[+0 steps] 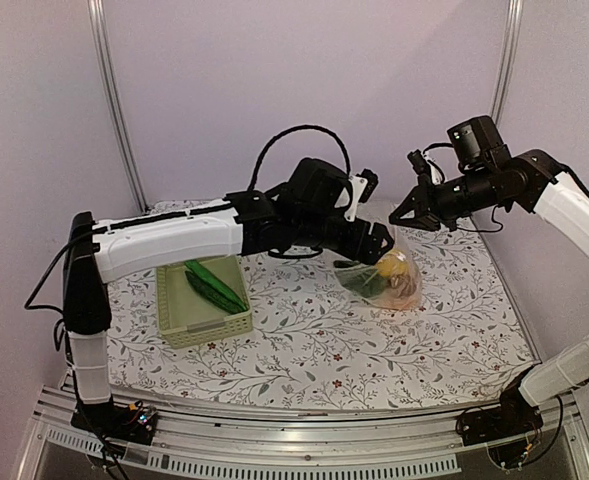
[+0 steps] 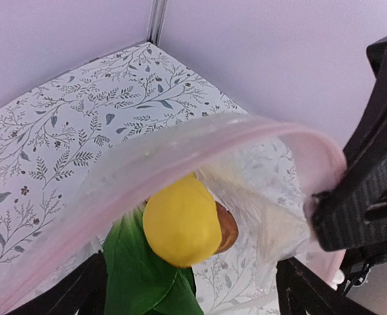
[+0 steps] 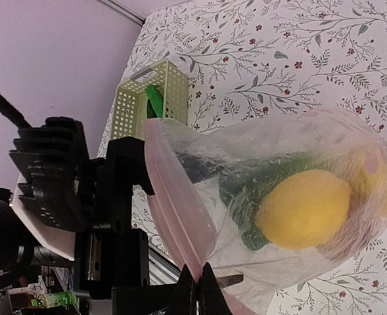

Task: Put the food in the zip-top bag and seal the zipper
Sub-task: Place the fake fruit in the zipper food storage bag, then pass from the right arm to the left

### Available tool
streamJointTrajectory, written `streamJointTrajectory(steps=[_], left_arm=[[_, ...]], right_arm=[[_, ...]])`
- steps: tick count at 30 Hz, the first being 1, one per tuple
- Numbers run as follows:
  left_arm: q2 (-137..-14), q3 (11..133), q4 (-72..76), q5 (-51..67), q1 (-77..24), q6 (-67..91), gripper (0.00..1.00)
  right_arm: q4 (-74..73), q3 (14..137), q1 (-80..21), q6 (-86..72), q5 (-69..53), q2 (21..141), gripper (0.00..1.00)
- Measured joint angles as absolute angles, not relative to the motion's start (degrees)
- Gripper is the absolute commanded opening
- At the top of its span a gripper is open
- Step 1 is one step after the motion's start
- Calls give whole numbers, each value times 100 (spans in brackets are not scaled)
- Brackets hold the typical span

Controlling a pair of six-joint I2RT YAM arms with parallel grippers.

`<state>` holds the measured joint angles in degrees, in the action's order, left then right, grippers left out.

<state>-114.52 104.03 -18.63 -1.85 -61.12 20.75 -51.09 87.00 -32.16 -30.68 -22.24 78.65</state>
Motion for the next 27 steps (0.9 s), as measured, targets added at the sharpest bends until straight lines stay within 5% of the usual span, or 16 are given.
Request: streamJointTrajectory(steps=[20,27], left_arm=[[-9649,10138,-2971,-921,-5876,2486,76],[-10182,9686,-3420,-642,-5747,3341,51]], right_arm=[[-5107,8696,-3214,-3013,-2224,7773,0],[-5100,8661,-3214,-2965,-2285,7762,0]])
